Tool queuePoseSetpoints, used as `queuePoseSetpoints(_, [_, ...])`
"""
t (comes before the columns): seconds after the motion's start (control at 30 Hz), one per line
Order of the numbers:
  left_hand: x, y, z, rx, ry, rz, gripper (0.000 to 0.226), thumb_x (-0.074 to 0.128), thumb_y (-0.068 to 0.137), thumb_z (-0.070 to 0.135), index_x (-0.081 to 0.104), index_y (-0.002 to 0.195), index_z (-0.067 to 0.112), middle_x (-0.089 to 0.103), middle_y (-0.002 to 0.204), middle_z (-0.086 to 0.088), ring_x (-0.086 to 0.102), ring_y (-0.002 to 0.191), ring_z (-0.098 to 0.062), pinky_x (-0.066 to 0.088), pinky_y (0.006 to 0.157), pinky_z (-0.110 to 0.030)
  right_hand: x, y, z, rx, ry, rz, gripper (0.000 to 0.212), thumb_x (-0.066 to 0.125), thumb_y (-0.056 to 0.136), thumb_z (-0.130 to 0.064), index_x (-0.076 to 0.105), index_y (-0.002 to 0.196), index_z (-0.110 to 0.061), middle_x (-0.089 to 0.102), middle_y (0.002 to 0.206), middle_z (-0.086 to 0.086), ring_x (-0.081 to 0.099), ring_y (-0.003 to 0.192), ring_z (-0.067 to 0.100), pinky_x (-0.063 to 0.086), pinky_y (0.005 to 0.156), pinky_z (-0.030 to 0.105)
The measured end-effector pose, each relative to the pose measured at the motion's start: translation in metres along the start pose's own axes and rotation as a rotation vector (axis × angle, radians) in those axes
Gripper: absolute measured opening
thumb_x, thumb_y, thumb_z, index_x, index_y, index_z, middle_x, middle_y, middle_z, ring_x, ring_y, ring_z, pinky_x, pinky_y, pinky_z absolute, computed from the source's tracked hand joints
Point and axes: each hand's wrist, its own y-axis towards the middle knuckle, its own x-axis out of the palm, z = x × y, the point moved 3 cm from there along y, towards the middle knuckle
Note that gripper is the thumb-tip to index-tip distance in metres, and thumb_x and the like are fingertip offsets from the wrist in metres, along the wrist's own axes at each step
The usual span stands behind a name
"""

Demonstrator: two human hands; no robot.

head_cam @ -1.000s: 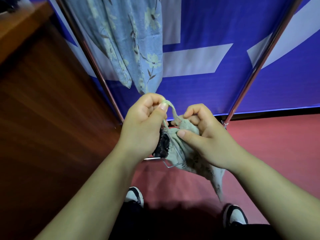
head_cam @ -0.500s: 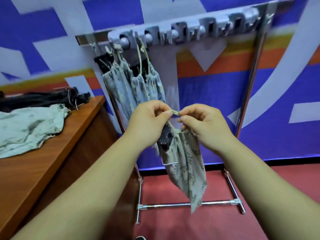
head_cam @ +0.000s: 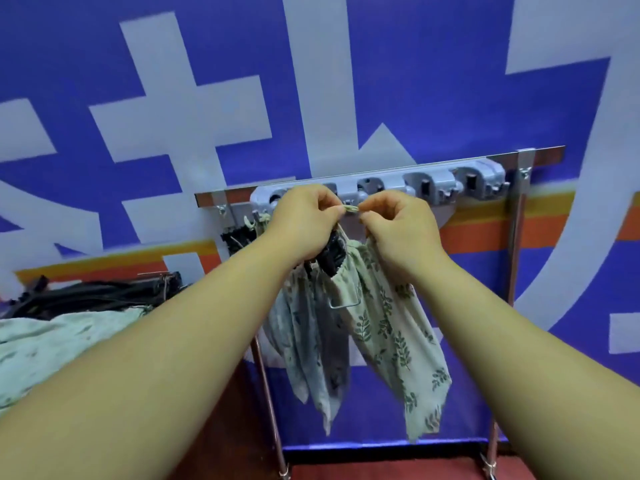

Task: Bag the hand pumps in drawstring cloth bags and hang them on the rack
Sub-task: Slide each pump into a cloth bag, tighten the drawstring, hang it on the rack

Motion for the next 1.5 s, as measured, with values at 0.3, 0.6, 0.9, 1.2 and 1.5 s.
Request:
queuePoseSetpoints(0.3, [0.003, 0.057, 0.002, -0.022, 0.312, 0.016, 0.015, 0.072, 0.089, 0.031, 0.067, 0.076, 0.028, 0.072, 0.091, 0.001, 0.066, 0.093, -0.026, 0.058, 0.084, -0.042, 0.024, 0.041, 0.014, 0.045, -0.236, 0.07, 0.009, 0.063, 0.088, -0.019, 0.069, 0.09, -0.025, 0.066, 0.083, -0.01, 0.058, 0.079, 0.01, 0.035, 0.064, 0.021])
queuePoseSetpoints(0.6, [-0.004, 0.027, -0.006, 0.056, 0.294, 0.011, 0.001, 0.069, 0.092, 0.029, 0.069, 0.093, 0.029, 0.07, 0.097, 0.006, 0.061, 0.094, -0.019, 0.046, 0.082, -0.03, 0.024, 0.004, 0.025, 0.081, -0.23, 0.041, 0.004, 0.064, 0.088, -0.023, 0.064, 0.09, -0.027, 0.066, 0.086, -0.014, 0.061, 0.085, 0.012, 0.04, 0.072, 0.025])
queuePoseSetpoints(0.9, [-0.08, -0.072, -0.042, -0.059, 0.361, -0.112, 0.004, 0.066, 0.093, 0.032, 0.067, 0.095, 0.029, 0.066, 0.092, 0.009, 0.064, 0.087, -0.017, 0.051, 0.077, -0.031, 0.039, -0.063, -0.072, -0.043, -0.246, -0.205, 0.008, 0.066, 0.088, -0.031, 0.064, 0.095, -0.033, 0.066, 0.09, -0.015, 0.058, 0.079, -0.001, 0.044, 0.069, 0.021])
queuePoseSetpoints(1.2, [-0.212, -0.19, -0.109, -0.196, 0.419, -0.19, 0.02, 0.069, 0.094, 0.033, 0.07, 0.111, 0.023, 0.068, 0.098, 0.007, 0.065, 0.091, -0.015, 0.047, 0.076, -0.029, 0.132, -0.144, -0.153, -0.159, -0.287, -0.623, 0.017, 0.069, 0.088, -0.029, 0.068, 0.105, -0.026, 0.067, 0.102, -0.01, 0.061, 0.09, 0.007, 0.047, 0.078, 0.025])
queuePoseSetpoints(1.5, [-0.32, -0.294, -0.194, -0.39, 0.369, -0.164, 0.015, 0.067, 0.094, 0.04, 0.067, 0.108, 0.034, 0.066, 0.096, 0.014, 0.065, 0.091, -0.01, 0.053, 0.078, -0.029, 0.248, -0.231, -0.193, -0.251, -0.251, -0.849, 0.012, 0.069, 0.087, -0.029, 0.07, 0.099, -0.027, 0.069, 0.102, -0.012, 0.06, 0.091, 0.006, 0.046, 0.081, 0.023])
